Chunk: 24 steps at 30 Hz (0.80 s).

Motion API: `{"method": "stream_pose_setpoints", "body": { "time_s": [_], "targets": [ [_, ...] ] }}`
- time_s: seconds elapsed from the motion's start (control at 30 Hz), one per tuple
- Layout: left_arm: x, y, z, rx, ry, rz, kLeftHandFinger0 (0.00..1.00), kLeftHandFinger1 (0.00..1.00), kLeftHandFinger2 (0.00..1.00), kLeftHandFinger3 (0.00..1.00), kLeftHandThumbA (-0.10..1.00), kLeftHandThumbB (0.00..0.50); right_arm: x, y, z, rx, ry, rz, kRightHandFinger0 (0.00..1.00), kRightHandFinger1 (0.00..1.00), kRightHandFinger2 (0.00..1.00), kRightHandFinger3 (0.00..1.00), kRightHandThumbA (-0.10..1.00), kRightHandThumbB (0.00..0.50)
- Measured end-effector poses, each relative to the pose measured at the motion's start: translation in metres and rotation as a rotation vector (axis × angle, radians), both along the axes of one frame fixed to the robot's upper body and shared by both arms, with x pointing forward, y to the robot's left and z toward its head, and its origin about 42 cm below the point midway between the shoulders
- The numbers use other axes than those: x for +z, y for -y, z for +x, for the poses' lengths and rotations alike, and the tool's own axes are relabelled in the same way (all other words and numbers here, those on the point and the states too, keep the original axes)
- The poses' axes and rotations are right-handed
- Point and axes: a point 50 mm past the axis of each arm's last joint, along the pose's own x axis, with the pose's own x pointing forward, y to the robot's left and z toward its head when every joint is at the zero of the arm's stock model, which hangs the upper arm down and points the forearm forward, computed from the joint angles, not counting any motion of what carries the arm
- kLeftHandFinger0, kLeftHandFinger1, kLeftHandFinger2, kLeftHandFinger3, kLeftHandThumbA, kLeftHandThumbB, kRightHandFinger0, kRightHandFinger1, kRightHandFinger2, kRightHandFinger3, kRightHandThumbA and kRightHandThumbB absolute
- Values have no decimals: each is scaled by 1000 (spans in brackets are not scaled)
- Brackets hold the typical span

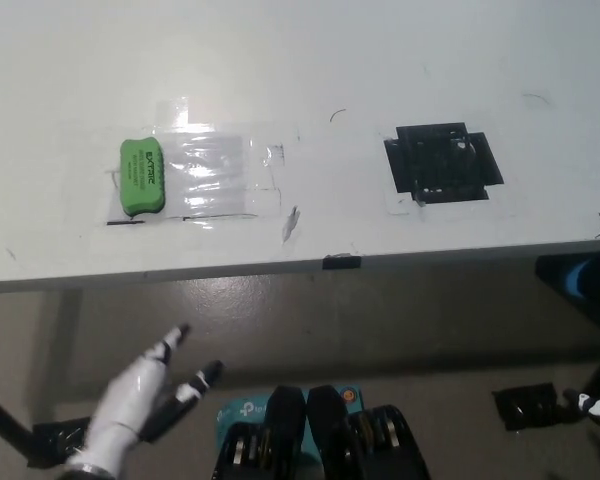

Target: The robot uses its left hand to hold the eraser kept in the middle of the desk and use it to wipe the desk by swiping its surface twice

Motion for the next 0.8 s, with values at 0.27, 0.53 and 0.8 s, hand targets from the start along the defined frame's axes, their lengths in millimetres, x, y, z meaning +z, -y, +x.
{"method": "stream_pose_setpoints", "body": {
  "time_s": [0.27, 0.53, 0.8],
  "targets": [
    [101, -21, -4, -52, 262, 47, 1000, 1000, 1000, 1000, 1000, 392, 0, 0, 0, -1, -4, 0, 1000, 1000, 1000, 986, 1000, 94],
    [202, -22, 20, -125, 484, 137, 1000, 1000, 1000, 1000, 1000, 332, 1, 1, 1, 1, -4, -3, 1000, 1000, 995, 1000, 1000, 102],
    [232, -32, 96, -74, 430, 255, 1000, 1000, 1000, 1000, 1000, 322, 1, 2, 0, 7, -9, -5, 1000, 1000, 1000, 1000, 1000, 98]
  ]
}}
